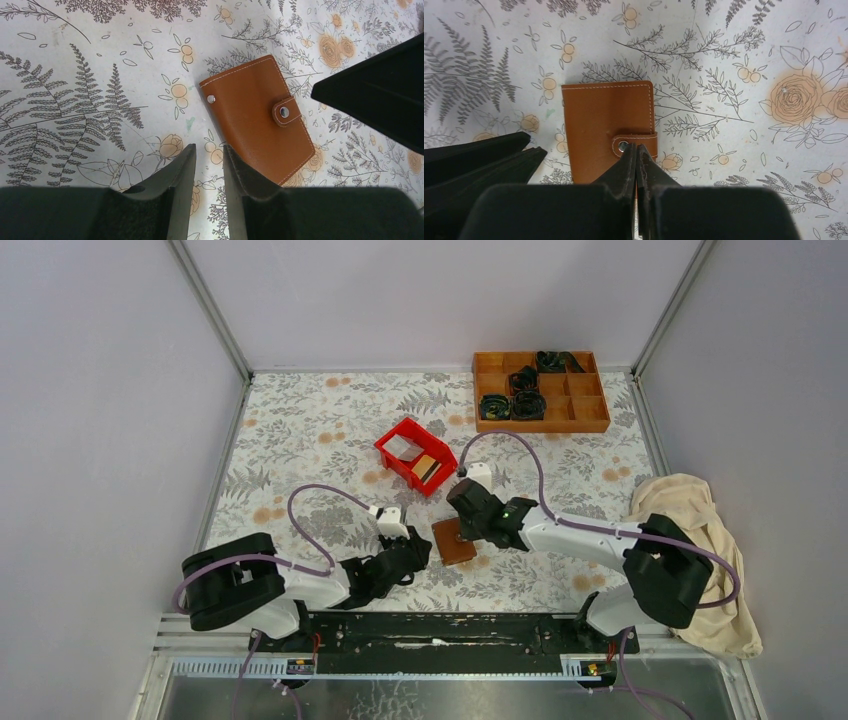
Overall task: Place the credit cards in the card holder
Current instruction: Open the card holder at the center of the board.
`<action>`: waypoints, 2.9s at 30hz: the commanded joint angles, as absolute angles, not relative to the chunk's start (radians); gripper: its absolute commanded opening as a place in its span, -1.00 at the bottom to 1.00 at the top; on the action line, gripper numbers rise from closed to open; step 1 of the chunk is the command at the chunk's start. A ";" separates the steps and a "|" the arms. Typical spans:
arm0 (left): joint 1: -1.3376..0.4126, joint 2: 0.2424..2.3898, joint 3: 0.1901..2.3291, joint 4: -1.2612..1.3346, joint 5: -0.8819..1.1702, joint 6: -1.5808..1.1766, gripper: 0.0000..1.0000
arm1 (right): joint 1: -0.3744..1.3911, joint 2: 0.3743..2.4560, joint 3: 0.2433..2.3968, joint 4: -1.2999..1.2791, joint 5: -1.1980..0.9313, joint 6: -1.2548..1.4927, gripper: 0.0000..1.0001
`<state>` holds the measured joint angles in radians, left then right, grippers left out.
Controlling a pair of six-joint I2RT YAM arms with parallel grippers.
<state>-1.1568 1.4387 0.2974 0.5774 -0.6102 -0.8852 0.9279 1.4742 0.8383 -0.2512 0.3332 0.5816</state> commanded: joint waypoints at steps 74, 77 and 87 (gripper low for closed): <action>-1.161 1.505 0.372 0.618 -0.615 -0.858 -0.33 | 1.016 1.498 0.900 -0.251 0.399 0.569 -0.50; -1.160 1.484 0.369 0.609 -0.624 -0.852 -0.33 | 1.010 1.419 0.808 -0.128 0.385 0.588 -0.62; -1.160 1.416 0.368 0.605 -0.609 -0.799 -0.32 | 0.906 1.238 0.537 0.223 0.179 0.711 -1.00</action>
